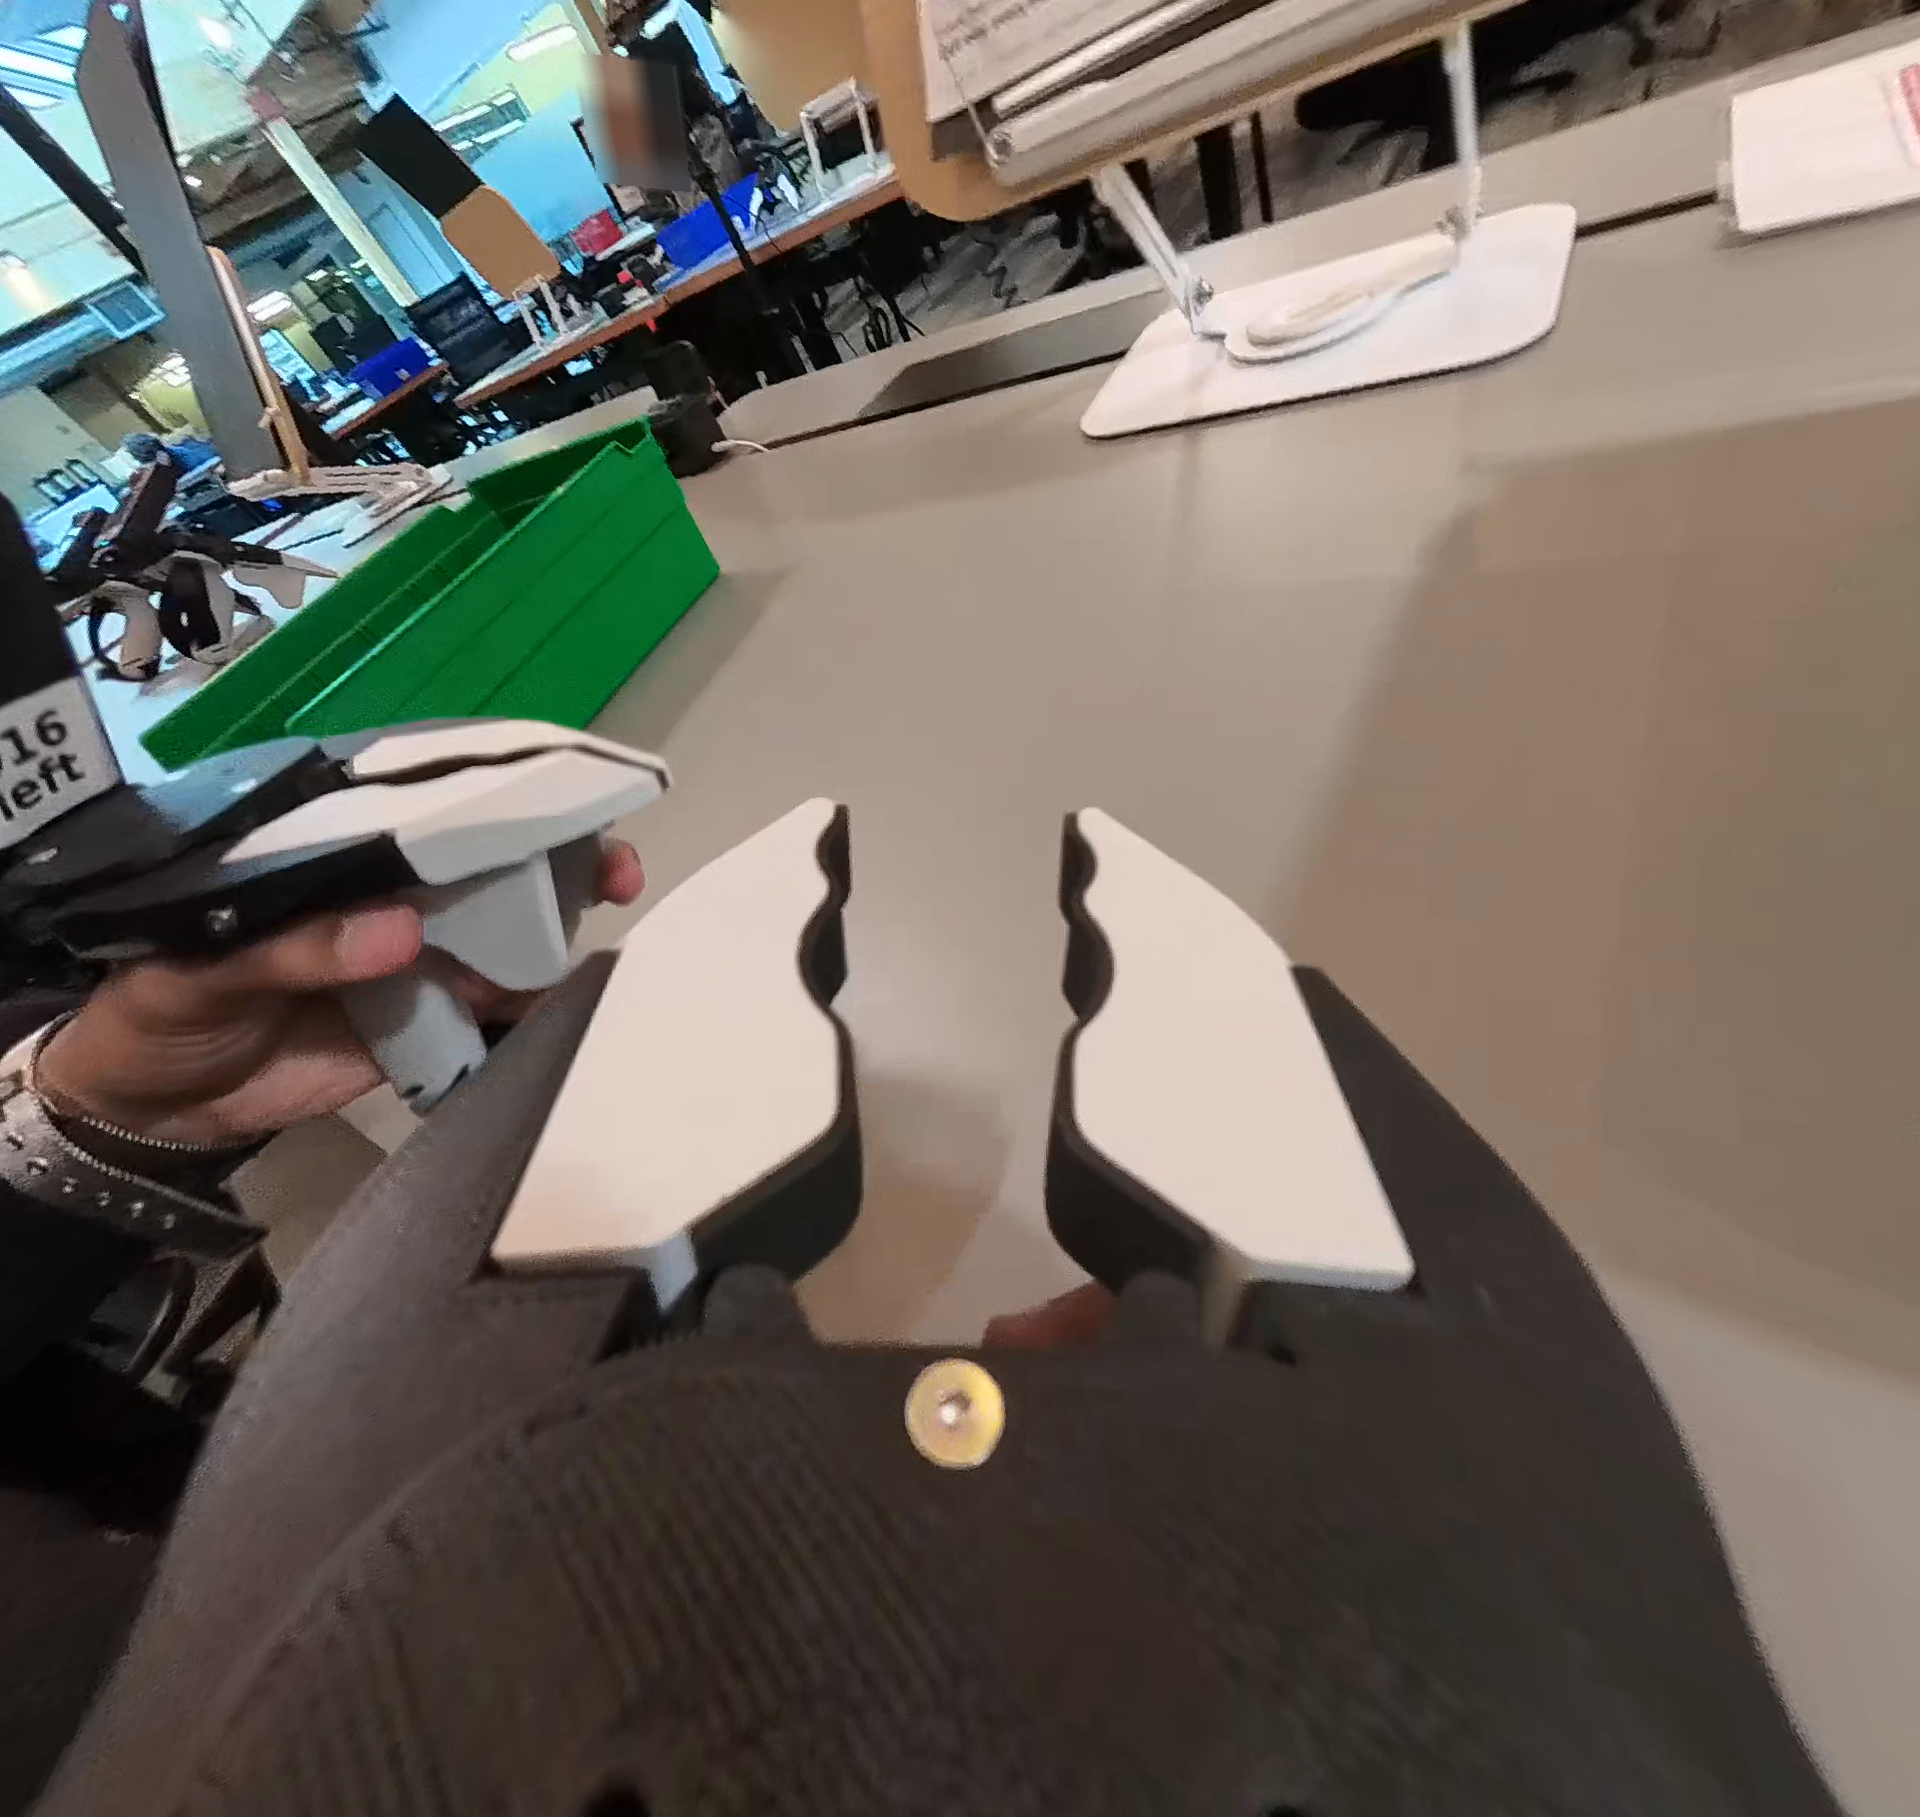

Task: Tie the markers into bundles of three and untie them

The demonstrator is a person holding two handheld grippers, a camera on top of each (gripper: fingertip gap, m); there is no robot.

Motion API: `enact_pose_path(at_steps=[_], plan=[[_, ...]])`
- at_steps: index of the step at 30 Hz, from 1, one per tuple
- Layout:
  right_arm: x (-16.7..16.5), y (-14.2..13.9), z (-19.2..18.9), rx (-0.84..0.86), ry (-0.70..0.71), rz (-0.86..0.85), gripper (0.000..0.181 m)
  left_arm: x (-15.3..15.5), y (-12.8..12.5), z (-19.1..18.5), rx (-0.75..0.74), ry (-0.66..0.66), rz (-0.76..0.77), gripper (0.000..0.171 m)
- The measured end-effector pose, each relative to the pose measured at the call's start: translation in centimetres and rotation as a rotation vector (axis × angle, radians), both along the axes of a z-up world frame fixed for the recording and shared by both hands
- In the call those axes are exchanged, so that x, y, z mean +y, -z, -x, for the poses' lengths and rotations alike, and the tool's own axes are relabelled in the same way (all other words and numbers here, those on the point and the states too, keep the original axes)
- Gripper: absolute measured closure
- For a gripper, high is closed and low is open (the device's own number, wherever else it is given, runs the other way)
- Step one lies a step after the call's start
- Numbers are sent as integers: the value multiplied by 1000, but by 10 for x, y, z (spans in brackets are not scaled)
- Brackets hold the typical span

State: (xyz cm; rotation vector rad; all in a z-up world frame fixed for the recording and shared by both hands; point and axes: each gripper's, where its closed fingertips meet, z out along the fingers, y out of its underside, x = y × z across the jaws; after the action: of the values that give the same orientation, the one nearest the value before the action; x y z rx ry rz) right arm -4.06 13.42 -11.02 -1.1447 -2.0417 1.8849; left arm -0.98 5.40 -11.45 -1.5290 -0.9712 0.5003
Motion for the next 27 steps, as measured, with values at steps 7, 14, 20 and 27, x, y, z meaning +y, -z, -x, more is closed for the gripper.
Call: enact_pose_path(at_steps=[7, 14, 20, 27], plan=[[-45, -28, -7, 131, -112, 96, 144, -26, -8, -24, -8, -55, -85, 131], [-95, -35, -18, 215, -288, 64, 146, -70, -6, -49, 25, -217, -51, 136], [-128, -28, -26, 358, -356, -19, 154, -92, -4, -67, 53, -342, 12, 136], [-136, -13, -25, 310, -379, -64, 151, -101, -6, -65, 75, -382, 28, 132]])
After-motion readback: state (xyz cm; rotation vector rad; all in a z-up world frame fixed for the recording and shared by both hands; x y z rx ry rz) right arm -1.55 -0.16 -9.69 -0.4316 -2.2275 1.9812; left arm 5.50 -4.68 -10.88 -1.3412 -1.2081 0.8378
